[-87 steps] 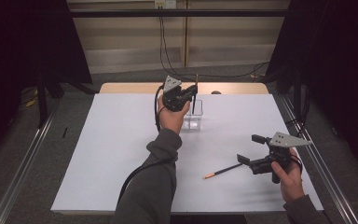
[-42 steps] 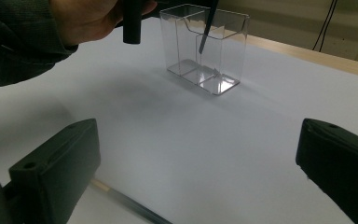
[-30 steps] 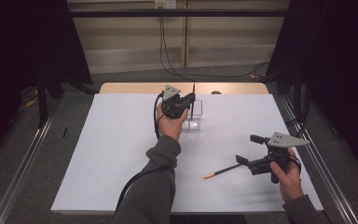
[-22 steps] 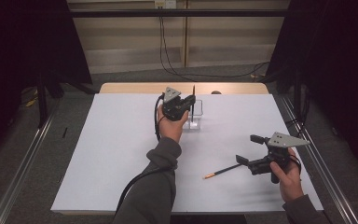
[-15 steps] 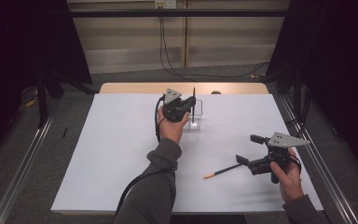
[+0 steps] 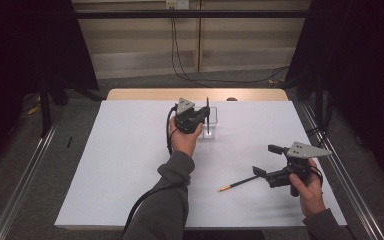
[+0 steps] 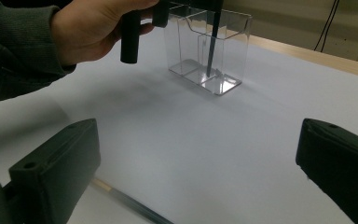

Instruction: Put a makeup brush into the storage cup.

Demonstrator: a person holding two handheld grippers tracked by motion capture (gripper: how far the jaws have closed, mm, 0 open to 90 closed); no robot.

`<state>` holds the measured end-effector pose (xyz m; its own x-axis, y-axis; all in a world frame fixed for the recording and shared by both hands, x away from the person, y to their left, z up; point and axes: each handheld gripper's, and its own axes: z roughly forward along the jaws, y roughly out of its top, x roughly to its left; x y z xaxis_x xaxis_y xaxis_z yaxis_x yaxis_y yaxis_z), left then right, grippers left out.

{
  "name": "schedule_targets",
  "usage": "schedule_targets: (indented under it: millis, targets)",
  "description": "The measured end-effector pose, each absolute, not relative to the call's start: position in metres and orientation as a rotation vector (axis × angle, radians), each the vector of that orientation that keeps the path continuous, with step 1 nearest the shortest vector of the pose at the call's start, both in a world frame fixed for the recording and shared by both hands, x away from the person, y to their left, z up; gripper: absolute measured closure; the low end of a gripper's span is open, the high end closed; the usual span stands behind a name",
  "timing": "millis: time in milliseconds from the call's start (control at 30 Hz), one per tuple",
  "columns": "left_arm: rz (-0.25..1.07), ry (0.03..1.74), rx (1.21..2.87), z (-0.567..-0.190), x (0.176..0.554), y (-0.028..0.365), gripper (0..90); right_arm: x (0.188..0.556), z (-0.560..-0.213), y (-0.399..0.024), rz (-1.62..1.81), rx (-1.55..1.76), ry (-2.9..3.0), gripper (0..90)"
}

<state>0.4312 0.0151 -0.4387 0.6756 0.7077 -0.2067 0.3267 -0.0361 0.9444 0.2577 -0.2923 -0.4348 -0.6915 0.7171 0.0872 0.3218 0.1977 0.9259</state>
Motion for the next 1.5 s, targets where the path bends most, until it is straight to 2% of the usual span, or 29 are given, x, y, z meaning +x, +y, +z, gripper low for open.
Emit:
schedule_targets:
  millis: [333,533,700,1500]
  targets:
    - [0.373,0.84,1.654,-0.439,0.43,0.016,81.8,0.257,-0.435,-0.291,1.497,0.976,2.118,0.0]
    - [0.397,0.834,1.617,-0.438,0.43,0.014,63.0,0.258,-0.435,-0.291,1.497,0.973,2.118,0.0]
    - [0.413,0.837,1.613,-0.435,0.43,0.015,53.8,0.258,-0.435,-0.291,1.498,0.965,2.121,0.0]
    - [0.38,0.788,1.628,-0.427,0.427,0.019,27.3,0.258,-0.436,-0.289,1.491,0.963,2.13,0.0]
